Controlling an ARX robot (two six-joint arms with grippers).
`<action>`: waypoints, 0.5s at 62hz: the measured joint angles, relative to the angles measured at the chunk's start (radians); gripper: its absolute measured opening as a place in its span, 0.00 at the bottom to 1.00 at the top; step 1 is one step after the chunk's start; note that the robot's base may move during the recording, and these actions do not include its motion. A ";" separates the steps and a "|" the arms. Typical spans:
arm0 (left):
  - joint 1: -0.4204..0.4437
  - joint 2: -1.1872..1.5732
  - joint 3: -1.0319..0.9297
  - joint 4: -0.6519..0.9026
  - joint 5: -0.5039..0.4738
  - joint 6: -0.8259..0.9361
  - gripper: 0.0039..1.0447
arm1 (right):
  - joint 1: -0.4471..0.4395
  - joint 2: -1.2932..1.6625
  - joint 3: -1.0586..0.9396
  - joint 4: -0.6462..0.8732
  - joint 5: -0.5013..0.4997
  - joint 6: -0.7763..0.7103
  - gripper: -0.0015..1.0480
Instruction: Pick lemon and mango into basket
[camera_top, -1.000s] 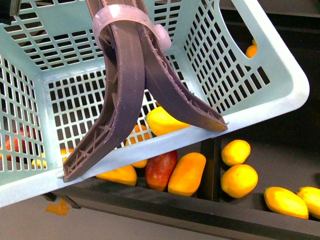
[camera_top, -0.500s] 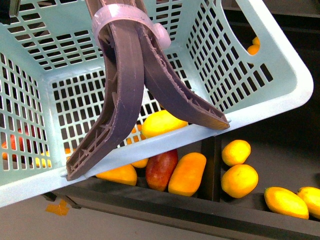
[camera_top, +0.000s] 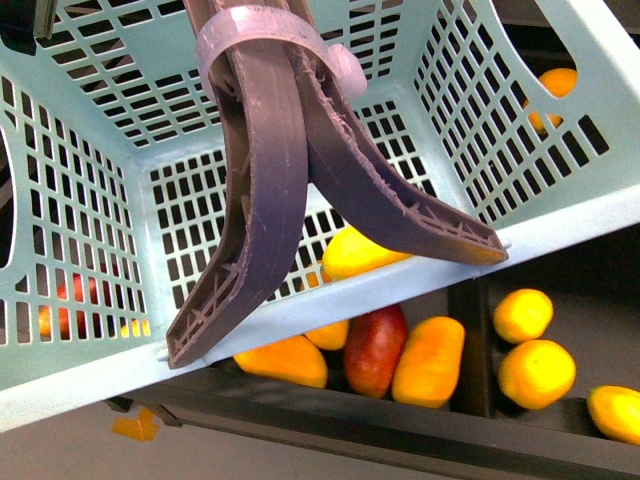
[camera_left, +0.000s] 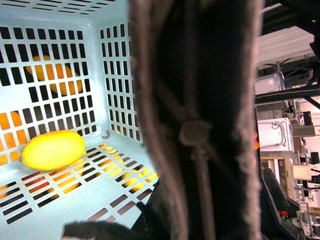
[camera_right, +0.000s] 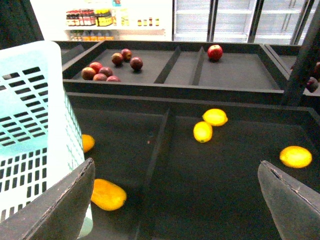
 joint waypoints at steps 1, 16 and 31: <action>0.000 0.000 0.000 0.000 -0.001 0.002 0.04 | 0.000 -0.001 0.000 0.000 0.000 0.000 0.92; 0.005 0.000 0.002 0.000 -0.022 0.004 0.04 | 0.000 -0.002 -0.001 -0.001 0.000 0.000 0.92; 0.006 0.000 0.003 0.000 -0.011 0.002 0.04 | 0.000 -0.001 -0.003 -0.002 -0.002 0.000 0.92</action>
